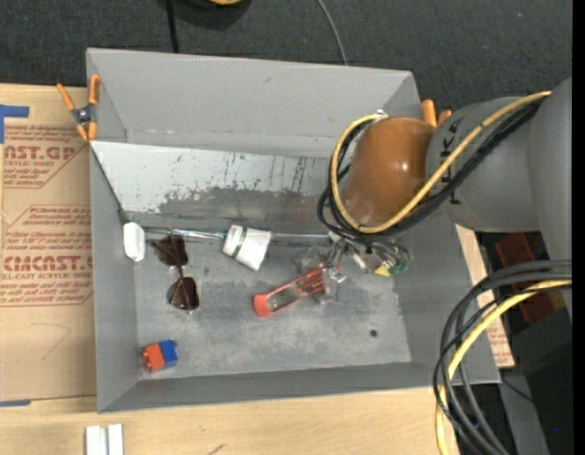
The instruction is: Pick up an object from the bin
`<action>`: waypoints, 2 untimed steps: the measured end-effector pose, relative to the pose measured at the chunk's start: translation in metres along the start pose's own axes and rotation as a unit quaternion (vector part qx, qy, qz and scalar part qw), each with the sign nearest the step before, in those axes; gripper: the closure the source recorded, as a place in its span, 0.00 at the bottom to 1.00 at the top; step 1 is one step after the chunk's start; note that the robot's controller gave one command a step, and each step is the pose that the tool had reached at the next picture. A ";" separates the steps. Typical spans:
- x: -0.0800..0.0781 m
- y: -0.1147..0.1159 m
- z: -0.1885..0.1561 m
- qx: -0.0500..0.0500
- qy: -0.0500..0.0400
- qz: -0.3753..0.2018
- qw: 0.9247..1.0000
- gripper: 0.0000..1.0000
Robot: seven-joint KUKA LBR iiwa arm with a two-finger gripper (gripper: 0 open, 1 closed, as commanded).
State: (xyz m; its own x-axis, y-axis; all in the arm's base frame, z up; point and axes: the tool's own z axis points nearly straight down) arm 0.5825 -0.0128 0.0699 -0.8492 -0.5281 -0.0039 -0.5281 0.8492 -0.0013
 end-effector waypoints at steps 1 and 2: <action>0.000 0.000 0.000 0.000 0.000 0.000 1.000 1.00; 0.001 -0.018 0.000 0.000 -0.001 -0.005 1.000 1.00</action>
Offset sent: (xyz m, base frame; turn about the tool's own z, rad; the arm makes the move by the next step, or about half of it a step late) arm 0.0112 -0.0221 0.0001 -0.0115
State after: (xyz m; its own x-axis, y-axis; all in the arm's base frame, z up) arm 0.5913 -0.0280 0.0696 -0.8442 -0.5360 -0.0057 -0.5360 0.8442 -0.0004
